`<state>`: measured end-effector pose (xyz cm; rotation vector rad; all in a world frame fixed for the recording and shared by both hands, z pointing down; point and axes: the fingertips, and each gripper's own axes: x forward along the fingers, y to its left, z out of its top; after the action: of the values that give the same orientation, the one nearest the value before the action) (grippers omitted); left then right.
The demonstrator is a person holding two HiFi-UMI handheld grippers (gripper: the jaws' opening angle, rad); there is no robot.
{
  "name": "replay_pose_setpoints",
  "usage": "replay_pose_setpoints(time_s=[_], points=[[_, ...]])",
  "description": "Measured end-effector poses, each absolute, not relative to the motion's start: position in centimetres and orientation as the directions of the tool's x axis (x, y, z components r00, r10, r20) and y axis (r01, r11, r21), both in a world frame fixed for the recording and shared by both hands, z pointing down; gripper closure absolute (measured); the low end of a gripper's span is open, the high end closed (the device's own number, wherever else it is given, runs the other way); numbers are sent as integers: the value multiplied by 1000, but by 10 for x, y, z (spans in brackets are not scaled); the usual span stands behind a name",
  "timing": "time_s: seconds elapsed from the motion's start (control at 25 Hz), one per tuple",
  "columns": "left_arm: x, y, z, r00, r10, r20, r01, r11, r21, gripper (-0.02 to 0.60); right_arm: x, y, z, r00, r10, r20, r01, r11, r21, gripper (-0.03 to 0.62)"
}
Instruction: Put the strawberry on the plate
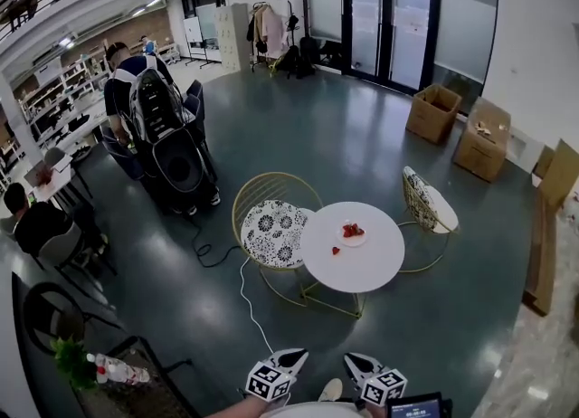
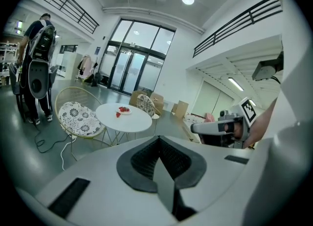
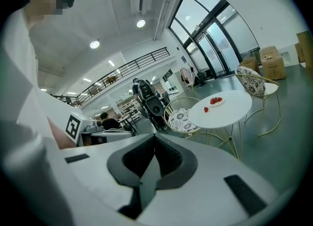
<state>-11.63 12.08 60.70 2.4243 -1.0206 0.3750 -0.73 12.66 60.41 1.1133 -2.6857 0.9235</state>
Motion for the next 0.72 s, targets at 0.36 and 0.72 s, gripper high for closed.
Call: replay_pose_setpoints(time_s=[0.36, 0.72], points=[[-74, 69, 599, 683, -600, 417, -727, -618, 301, 575, 30, 76, 602, -739, -609, 287, -658, 564, -500, 588], [-69, 40, 594, 659, -622, 423, -749, -598, 286, 575, 43, 48, 595, -749, -607, 267, -640, 557, -529, 586]])
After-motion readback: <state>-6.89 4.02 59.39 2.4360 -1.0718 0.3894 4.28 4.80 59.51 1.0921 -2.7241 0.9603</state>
